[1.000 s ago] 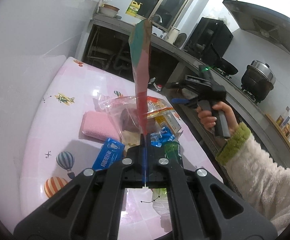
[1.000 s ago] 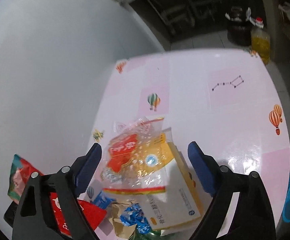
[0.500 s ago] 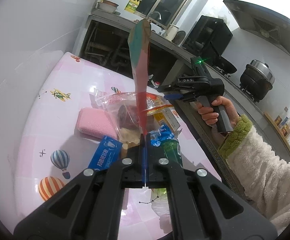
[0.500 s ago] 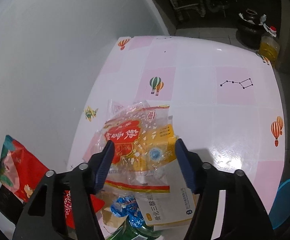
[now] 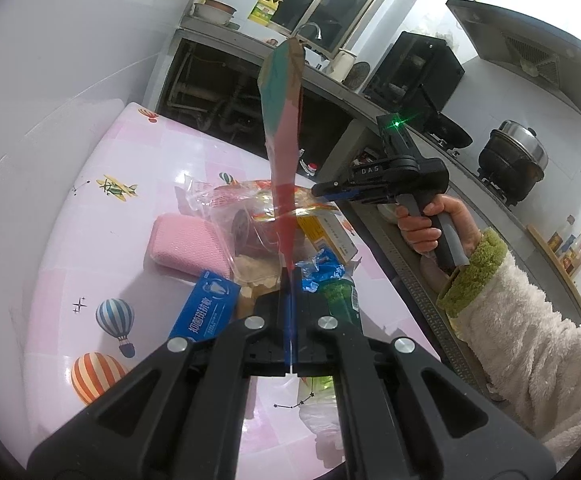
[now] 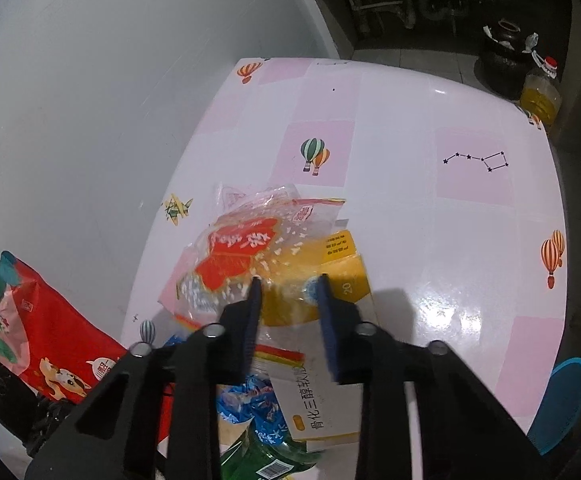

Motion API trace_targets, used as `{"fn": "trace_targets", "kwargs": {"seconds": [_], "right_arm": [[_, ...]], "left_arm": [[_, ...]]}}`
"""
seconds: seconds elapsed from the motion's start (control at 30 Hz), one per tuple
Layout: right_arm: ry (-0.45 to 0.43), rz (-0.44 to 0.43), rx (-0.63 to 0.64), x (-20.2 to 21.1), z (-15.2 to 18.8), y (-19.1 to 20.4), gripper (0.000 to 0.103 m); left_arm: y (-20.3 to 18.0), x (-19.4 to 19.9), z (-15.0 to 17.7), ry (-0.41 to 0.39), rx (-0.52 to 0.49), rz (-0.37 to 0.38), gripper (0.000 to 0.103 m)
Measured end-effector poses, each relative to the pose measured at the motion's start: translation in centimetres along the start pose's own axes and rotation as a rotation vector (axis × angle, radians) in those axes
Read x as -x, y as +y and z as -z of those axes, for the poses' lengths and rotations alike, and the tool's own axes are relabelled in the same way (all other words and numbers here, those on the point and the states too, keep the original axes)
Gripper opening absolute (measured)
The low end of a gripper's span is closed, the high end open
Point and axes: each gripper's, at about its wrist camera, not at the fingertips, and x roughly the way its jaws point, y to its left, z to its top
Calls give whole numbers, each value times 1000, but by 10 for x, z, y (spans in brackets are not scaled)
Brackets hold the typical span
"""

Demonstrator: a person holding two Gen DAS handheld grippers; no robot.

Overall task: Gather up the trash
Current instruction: 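Close the right tool on the clear plastic bread bag and lift it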

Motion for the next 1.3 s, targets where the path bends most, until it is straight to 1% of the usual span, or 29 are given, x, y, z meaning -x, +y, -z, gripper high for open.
{"fn": "trace_targets", "kwargs": {"seconds": [0.03, 0.1, 0.13, 0.3, 0.4, 0.47, 0.5, 0.53, 0.57, 0.6, 0.67, 0.7, 0.8, 0.87, 0.93, 1.0, 1.13, 1.3], "right_arm": [[1, -10, -6, 0, 1, 0, 14], [-3, -24, -18, 0, 2, -1, 8], [-6, -36, -27, 1, 3, -2, 6], [-24, -68, -50, 5, 3, -1, 6], [-23, -101, -90, 7, -7, -5, 7], [-20, -100, -108, 6, -18, -6, 12], [-14, -105, -114, 5, -24, -6, 25], [-10, -101, -121, 2, -31, -6, 42], [-4, -83, -137, -2, -40, -7, 48], [11, -77, -146, -9, -48, -9, 51], [61, -80, -166, -24, -61, -12, 53], [92, -80, -184, -34, -65, -15, 58], [209, -116, -216, -65, -73, -20, 60], [263, -122, -222, -81, -74, -20, 60], [290, -150, -222, -91, -72, -20, 60], [305, -196, -224, -95, -71, -19, 60], [296, -274, -223, -91, -69, -18, 60], [276, -340, -189, -77, -66, -8, 59]], "left_arm": [[0, 0, 0, -1, 1, -1, 0], [0, 0, 0, -4, 4, -3, 0], [1, 0, 1, -5, 5, -6, 0], [2, 4, 1, -9, 8, -19, 0], [5, 5, 2, -10, 15, -29, 0], [7, 5, 2, -9, 26, -34, 0], [8, 5, 2, -8, 30, -33, 0], [9, 4, 2, -6, 36, -34, 0], [10, 2, 2, -2, 42, -32, 0], [10, 1, 2, 1, 46, -30, 0], [9, -3, 3, 6, 46, -26, 0], [9, -4, 2, 8, 45, -25, 0], [10, -11, 1, 19, 48, -23, 0], [12, -16, -1, 24, 53, -21, 0], [13, -19, -3, 24, 57, -17, 0], [14, -22, -4, 25, 58, -13, 0], [14, -26, -6, 30, 57, -10, 0], [17, -31, -6, 34, 64, -11, 0]]}}
